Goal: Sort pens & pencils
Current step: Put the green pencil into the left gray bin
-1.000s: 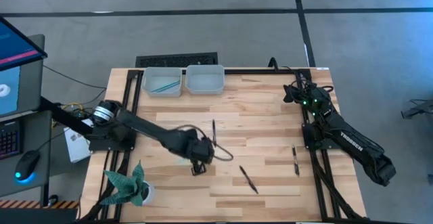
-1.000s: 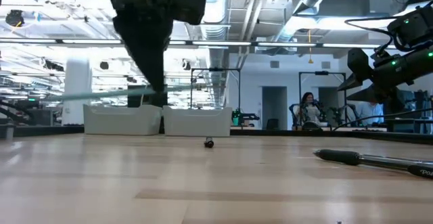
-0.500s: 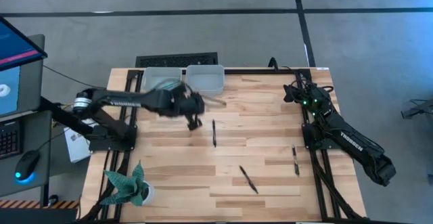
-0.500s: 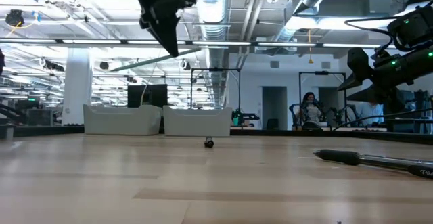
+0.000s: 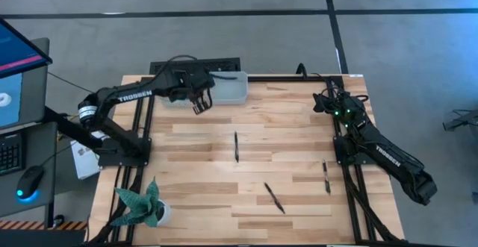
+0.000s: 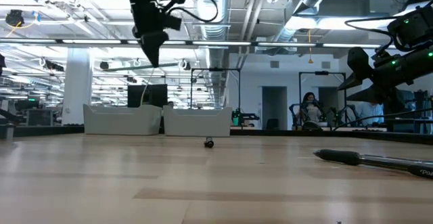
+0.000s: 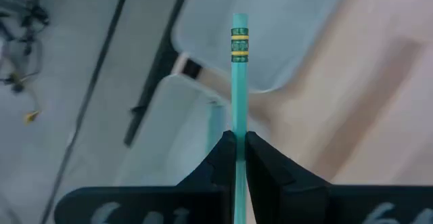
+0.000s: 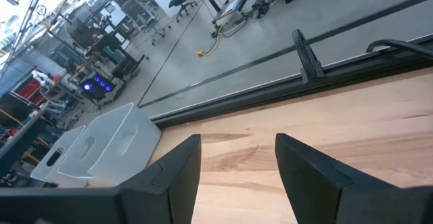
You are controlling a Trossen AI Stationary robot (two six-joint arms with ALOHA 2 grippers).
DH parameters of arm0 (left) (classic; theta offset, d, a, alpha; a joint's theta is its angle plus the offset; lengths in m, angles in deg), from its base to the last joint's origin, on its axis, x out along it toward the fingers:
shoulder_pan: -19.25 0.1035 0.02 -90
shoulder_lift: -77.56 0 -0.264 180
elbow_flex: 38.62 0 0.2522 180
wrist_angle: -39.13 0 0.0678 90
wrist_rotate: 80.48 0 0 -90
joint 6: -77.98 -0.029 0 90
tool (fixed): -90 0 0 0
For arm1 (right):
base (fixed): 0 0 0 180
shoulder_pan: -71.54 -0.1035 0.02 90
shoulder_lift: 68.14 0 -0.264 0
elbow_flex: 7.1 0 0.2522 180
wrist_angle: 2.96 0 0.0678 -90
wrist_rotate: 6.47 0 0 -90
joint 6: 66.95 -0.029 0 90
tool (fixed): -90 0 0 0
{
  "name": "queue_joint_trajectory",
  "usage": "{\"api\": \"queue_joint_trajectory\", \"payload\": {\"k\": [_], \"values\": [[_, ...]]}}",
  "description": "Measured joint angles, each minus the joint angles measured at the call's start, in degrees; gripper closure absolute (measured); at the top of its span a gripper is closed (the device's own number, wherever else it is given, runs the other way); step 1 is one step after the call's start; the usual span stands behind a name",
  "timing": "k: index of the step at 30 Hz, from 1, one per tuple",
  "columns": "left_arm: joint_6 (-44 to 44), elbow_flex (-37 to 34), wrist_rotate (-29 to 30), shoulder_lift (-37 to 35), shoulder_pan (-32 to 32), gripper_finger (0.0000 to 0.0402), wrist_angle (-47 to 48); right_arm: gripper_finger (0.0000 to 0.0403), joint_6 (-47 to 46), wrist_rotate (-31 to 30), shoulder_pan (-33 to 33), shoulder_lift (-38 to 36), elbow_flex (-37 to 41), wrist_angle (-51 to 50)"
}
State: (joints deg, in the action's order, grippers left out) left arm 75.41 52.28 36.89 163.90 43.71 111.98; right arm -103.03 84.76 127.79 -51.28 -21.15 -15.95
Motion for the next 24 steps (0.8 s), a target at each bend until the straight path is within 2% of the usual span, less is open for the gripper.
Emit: {"api": "queue_joint_trajectory", "payload": {"k": [5, 12, 18, 24], "values": [[-4.8, 0.0, -0.1, 0.0, 6.1, 0.0394, -0.1, 0.0191, 0.0, 0.0, 0.0, 0.0, 0.0, 0.0], [-5.3, -0.5, -8.4, 0.0, 13.8, 0.0394, -3.6, 0.0191, 0.0, 0.0, 0.0, 0.0, 0.0, 0.0], [-7.1, -0.6, -6.0, 1.6, 17.4, 0.0394, -3.8, 0.0191, 0.0, -0.2, 0.0, 0.0, 0.0, 0.0], [-11.4, -0.5, -6.3, 5.9, 18.3, 0.0394, -4.7, 0.0191, 0.0, -0.4, 0.0, 0.0, 0.0, 0.0]]}}
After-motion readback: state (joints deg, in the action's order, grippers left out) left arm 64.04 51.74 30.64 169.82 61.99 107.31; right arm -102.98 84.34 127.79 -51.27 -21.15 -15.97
